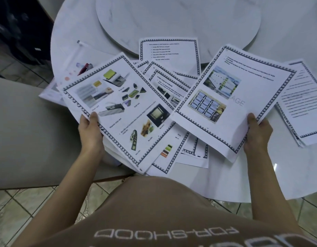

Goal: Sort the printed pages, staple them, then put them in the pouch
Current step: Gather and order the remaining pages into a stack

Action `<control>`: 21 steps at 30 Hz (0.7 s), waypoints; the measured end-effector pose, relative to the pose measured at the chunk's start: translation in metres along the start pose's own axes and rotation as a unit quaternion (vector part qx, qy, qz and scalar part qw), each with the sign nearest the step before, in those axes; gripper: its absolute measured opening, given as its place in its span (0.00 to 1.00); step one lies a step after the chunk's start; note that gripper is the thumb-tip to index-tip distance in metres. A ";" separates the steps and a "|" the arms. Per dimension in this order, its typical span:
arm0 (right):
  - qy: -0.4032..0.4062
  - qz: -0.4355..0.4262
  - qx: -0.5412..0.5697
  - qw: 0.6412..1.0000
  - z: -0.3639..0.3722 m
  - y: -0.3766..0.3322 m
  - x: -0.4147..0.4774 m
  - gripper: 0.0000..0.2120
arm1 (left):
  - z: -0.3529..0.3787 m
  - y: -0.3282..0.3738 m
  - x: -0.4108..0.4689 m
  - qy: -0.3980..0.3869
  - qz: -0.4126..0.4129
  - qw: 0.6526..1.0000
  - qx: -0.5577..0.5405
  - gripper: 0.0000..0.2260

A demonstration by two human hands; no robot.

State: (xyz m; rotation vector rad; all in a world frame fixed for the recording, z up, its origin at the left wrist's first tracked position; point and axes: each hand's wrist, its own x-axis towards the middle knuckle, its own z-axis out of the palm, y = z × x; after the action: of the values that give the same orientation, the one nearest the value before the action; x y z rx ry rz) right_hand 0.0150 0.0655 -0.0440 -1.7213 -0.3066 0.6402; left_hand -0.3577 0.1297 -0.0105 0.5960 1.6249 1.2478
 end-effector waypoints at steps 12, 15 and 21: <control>-0.020 -0.010 -0.141 0.990 -0.043 0.005 0.020 0.15 | -0.001 -0.002 0.003 -0.045 0.027 0.998 0.017 0.12; -0.047 -0.033 -0.211 0.976 -0.056 0.000 0.024 0.13 | -0.002 0.000 0.008 -0.034 0.057 0.996 0.054 0.13; -0.062 -0.037 -0.239 0.968 -0.065 -0.004 0.027 0.13 | -0.005 0.001 0.017 -0.025 0.048 0.996 0.066 0.10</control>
State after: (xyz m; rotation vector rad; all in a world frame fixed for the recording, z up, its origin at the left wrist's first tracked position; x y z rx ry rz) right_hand 0.0746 0.0283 -0.0379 -2.1192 -0.6521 0.6563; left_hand -0.3695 0.1419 -0.0160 0.7885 1.6628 1.1918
